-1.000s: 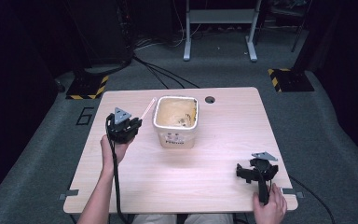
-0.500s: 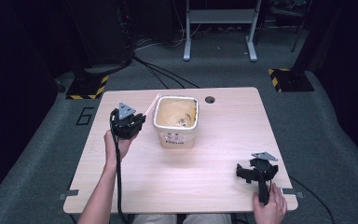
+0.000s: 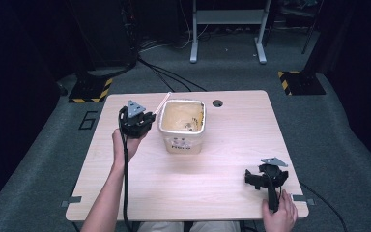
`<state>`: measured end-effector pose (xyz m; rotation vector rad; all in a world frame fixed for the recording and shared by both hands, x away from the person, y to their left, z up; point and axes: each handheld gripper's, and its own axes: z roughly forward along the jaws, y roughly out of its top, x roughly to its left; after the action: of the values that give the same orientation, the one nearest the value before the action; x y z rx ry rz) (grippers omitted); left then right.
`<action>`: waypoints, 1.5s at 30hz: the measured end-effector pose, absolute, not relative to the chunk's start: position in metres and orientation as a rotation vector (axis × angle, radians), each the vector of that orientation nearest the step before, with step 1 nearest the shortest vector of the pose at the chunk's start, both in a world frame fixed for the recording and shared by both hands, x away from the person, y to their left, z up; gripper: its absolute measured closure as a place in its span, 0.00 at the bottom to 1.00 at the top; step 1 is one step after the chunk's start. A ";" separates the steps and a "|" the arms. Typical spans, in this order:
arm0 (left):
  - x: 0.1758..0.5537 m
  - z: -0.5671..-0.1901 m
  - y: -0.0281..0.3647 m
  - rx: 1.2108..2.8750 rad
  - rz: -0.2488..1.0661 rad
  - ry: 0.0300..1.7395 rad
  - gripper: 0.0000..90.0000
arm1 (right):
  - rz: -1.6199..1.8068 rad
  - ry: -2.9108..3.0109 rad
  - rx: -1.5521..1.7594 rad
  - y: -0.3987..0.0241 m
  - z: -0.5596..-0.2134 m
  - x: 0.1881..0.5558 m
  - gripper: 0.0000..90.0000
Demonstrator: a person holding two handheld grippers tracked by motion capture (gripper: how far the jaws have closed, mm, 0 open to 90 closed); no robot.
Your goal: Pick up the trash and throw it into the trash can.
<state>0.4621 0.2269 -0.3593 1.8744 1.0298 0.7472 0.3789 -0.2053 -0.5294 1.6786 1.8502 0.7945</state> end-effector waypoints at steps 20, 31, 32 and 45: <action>0.482 -0.347 0.193 1.881 0.721 0.966 0.88 | 0.795 1.850 1.679 -0.205 -0.529 0.379 0.00; 0.501 -0.343 0.174 1.888 0.694 0.940 0.88 | 0.795 1.850 1.676 -0.205 -0.530 0.379 0.00; 0.503 -0.343 0.171 1.888 0.692 0.939 0.88 | 0.795 1.850 1.679 -0.205 -0.529 0.379 0.00; 0.531 -0.349 0.139 1.927 0.658 0.907 0.88 | 0.798 1.846 1.682 -0.205 -0.529 0.379 0.00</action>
<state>0.5312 0.1388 -0.3491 1.9274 0.9070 0.6581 0.3789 -0.2051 -0.5294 1.6824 1.8461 0.7979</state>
